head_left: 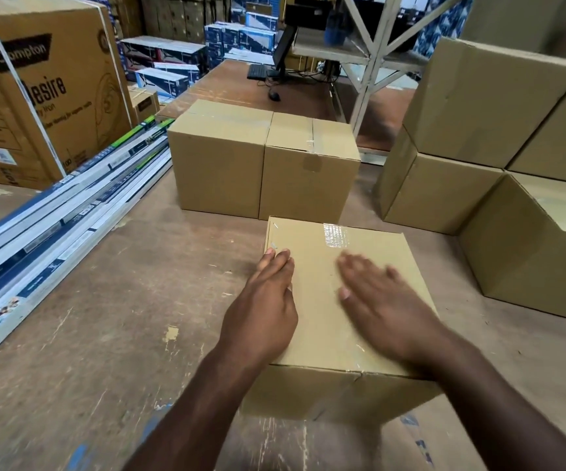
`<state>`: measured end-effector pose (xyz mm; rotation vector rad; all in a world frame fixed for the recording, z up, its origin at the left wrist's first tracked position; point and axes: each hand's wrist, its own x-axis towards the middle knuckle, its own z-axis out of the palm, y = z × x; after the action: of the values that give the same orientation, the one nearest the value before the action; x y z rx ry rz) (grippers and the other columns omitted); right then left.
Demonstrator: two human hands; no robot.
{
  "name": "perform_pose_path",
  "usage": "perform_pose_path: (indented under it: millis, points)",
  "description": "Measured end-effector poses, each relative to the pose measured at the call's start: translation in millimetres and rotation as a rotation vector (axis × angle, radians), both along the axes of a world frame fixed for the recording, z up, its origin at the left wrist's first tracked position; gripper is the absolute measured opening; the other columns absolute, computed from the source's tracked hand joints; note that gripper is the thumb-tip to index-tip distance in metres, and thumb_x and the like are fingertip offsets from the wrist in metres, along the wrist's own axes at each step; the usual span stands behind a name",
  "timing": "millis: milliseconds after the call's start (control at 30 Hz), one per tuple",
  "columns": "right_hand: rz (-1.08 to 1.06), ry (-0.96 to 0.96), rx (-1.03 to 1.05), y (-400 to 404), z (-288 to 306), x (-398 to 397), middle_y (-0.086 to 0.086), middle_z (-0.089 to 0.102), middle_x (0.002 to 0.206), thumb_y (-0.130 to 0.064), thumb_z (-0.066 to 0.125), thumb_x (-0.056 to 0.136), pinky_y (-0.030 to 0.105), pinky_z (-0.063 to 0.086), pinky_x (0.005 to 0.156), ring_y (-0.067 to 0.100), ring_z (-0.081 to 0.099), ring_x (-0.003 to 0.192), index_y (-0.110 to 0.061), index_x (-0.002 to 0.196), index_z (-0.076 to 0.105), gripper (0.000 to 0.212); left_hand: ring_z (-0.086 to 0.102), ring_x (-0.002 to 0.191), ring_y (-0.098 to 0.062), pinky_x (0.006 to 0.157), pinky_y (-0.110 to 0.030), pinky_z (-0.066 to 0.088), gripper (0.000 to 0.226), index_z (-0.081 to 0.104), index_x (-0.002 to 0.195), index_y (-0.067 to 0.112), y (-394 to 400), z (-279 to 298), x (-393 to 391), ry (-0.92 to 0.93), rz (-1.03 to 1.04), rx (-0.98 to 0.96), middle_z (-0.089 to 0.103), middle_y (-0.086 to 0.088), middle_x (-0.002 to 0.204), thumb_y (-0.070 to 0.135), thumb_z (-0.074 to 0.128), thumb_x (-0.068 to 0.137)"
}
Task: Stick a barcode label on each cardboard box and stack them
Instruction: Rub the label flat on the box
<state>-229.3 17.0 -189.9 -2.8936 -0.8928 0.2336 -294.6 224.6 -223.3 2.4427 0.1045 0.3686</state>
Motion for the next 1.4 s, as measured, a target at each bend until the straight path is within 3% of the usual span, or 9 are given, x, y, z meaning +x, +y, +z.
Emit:
perform_pose_path:
  millis: [133, 267, 367, 567, 800, 967, 1167, 1300, 1400]
  points:
    - [-0.426, -0.082, -0.122, -38, 11, 45, 0.000, -0.011, 0.174, -0.056, 0.001, 0.105, 0.044, -0.011, 0.129, 0.013, -0.012, 0.159, -0.018, 0.166, -0.005, 0.071, 0.003, 0.154, 0.002, 0.117, -0.011, 0.004, 0.054, 0.033, 0.158, 0.021, -1, 2, 0, -0.019, 0.009, -0.022, 0.021, 0.016, 0.167, 0.012, 0.037, 0.106]
    - [0.038, -0.007, 0.122, 12, 15, -8, -0.022, -0.024, 0.165, -0.055, 0.009, 0.106, 0.029, -0.013, 0.127, -0.005, -0.024, 0.152, -0.033, 0.163, -0.012, 0.065, 0.003, 0.153, 0.004, 0.116, -0.009, 0.004, 0.054, 0.035, 0.157, 0.021, -2, -1, 1, -0.027, 0.009, -0.031, 0.023, 0.016, 0.166, 0.010, 0.037, 0.105]
    - [0.220, 0.016, 0.036, 25, 0, -24, -0.025, -0.023, 0.165, -0.061, 0.009, 0.105, 0.029, -0.014, 0.126, -0.007, -0.025, 0.150, -0.039, 0.163, -0.010, 0.065, 0.003, 0.152, 0.007, 0.114, -0.006, 0.003, 0.053, 0.037, 0.156, 0.022, 1, -2, 1, -0.024, 0.003, -0.051, 0.024, 0.018, 0.165, 0.009, 0.037, 0.105]
    - [-0.335, -0.051, -0.125, -30, 5, 46, 0.000, -0.017, 0.172, -0.070, -0.009, 0.092, 0.042, -0.011, 0.128, 0.013, -0.014, 0.159, -0.019, 0.165, -0.011, 0.088, 0.003, 0.152, 0.008, 0.104, 0.004, -0.005, 0.053, 0.037, 0.156, 0.022, 0, -1, 1, -0.030, 0.020, -0.045, 0.024, 0.020, 0.164, 0.009, 0.037, 0.105]
    - [0.295, 0.107, 0.021, 12, 13, -51, -0.027, -0.022, 0.165, -0.065, 0.005, 0.103, 0.021, -0.018, 0.123, -0.010, -0.026, 0.149, -0.040, 0.163, -0.008, 0.067, 0.003, 0.151, 0.009, 0.108, -0.001, 0.001, 0.051, 0.040, 0.155, 0.023, 0, -1, 0, -0.033, 0.035, -0.048, 0.025, 0.020, 0.164, 0.011, 0.037, 0.105]
    - [-0.151, -0.076, -0.067, -51, 10, 12, -0.018, -0.011, 0.170, -0.081, -0.027, 0.074, 0.028, -0.010, 0.126, -0.001, -0.011, 0.156, -0.035, 0.165, -0.002, 0.105, 0.003, 0.152, 0.007, 0.111, -0.003, 0.002, 0.053, 0.038, 0.156, 0.022, 0, 0, 0, -0.034, 0.022, -0.047, 0.025, 0.018, 0.165, 0.010, 0.038, 0.105]
    - [0.024, 0.039, 0.196, -9, 5, -16, -0.027, 0.012, 0.168, -0.062, 0.018, 0.105, 0.033, 0.004, 0.130, -0.008, 0.000, 0.155, -0.040, 0.162, 0.026, 0.061, 0.004, 0.152, 0.006, 0.115, -0.010, 0.007, 0.053, 0.037, 0.156, 0.022, 0, 2, -1, -0.027, 0.033, -0.046, 0.025, 0.018, 0.165, 0.010, 0.037, 0.105]
    - [-0.057, -0.123, 0.388, -9, -4, 1, -0.025, 0.044, 0.157, -0.052, 0.053, 0.102, 0.028, 0.034, 0.117, -0.001, 0.038, 0.145, -0.037, 0.143, 0.061, 0.044, 0.004, 0.152, 0.006, 0.115, -0.010, 0.008, 0.053, 0.037, 0.157, 0.022, -1, 1, 0, -0.016, 0.034, -0.041, 0.025, 0.018, 0.165, 0.011, 0.037, 0.104]
    - [-0.121, -0.158, 0.470, -9, -6, 16, -0.025, 0.062, 0.135, -0.053, 0.067, 0.092, 0.026, 0.040, 0.101, 0.007, 0.052, 0.127, -0.037, 0.117, 0.078, 0.031, 0.004, 0.152, 0.005, 0.114, -0.009, 0.006, 0.053, 0.037, 0.157, 0.021, -1, 0, 1, -0.014, 0.033, -0.034, 0.025, 0.018, 0.165, 0.011, 0.037, 0.105]
